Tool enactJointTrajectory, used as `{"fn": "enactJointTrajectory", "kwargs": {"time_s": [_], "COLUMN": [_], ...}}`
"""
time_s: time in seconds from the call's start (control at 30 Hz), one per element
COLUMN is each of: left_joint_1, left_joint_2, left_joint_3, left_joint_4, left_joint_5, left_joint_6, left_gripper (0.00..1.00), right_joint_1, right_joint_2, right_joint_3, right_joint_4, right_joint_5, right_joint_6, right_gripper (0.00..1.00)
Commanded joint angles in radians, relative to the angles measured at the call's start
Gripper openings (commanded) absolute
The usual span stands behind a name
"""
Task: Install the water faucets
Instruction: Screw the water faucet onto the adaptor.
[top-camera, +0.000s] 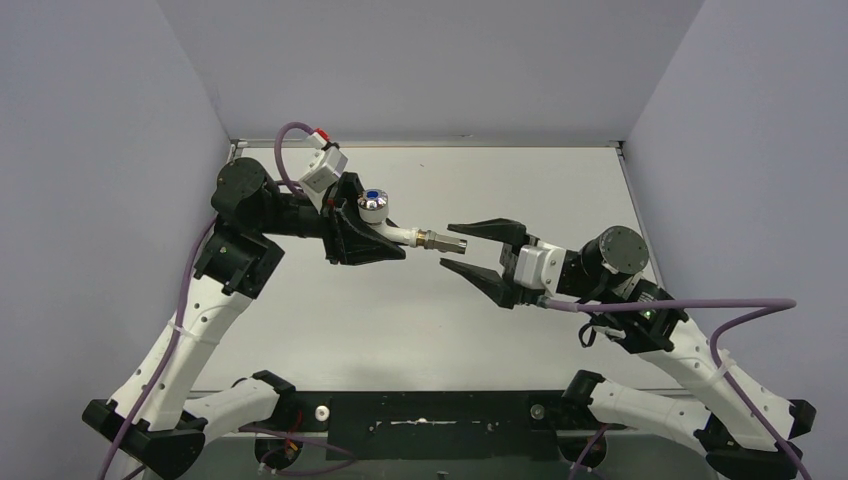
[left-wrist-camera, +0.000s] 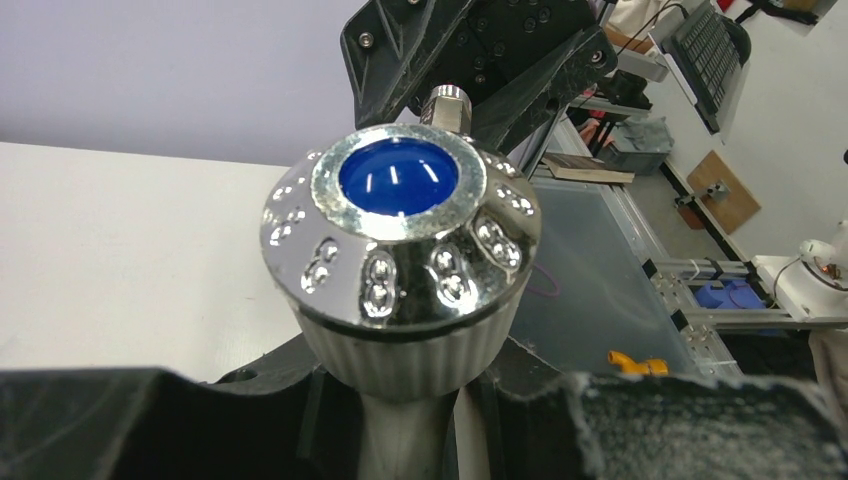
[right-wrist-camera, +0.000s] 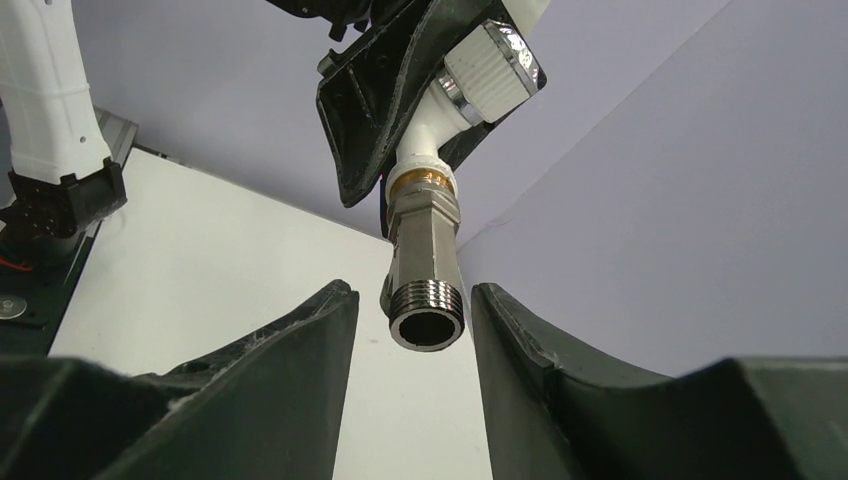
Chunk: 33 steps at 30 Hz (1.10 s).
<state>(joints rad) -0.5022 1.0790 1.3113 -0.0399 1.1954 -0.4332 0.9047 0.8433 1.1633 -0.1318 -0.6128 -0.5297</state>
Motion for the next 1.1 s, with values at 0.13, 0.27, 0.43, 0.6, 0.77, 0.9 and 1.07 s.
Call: {"fn": "enactJointTrajectory", "kwargs": {"time_s": [0.13,0.27,0.43,0.6,0.77,0.9,1.07], "left_joint_1": [0.004,0.004,0.004,0.004,0.004,0.004,0.004], "left_joint_2": [-0.01,-0.01,-0.007,-0.004,-0.002,-0.005,-0.007], "left_joint_3": [0.015,0.019,0.022,0.027,0.038,0.058,0.096], "left_joint_4": [0.047,0.041,0.025,-0.004,-0.036,-0.094,-0.12], "left_joint_5": [0.007,0.005,0.006,0.005,-0.002,-0.02,-0.013], "left_joint_6": [0.02,0.028,0.038,0.054,0.092,0.17,0.249], "left_gripper": [0.0,0.0,0.0,0.0,0.0,0.0,0.0], "right_joint_1": [0.003,0.003,0.003,0.002,0.003,0.002,0.005], "right_joint_2": [0.013,0.017,0.01,0.004,0.011,0.021,0.033], "right_joint_3": [0.047,0.046,0.03,0.007,-0.001,-0.007,-0.028], "right_joint_4": [0.114,0.124,0.159,0.203,0.219,0.23,0.236], "right_joint_5": [-0.026,-0.025,-0.033,-0.032,0.009,0.068,0.154], "right_joint_6": [0.039,0.045,0.074,0.137,0.233,0.372,0.621], "right_gripper": [0.4,0.35,0.3,0.22,0.13,0.05,0.0]}}
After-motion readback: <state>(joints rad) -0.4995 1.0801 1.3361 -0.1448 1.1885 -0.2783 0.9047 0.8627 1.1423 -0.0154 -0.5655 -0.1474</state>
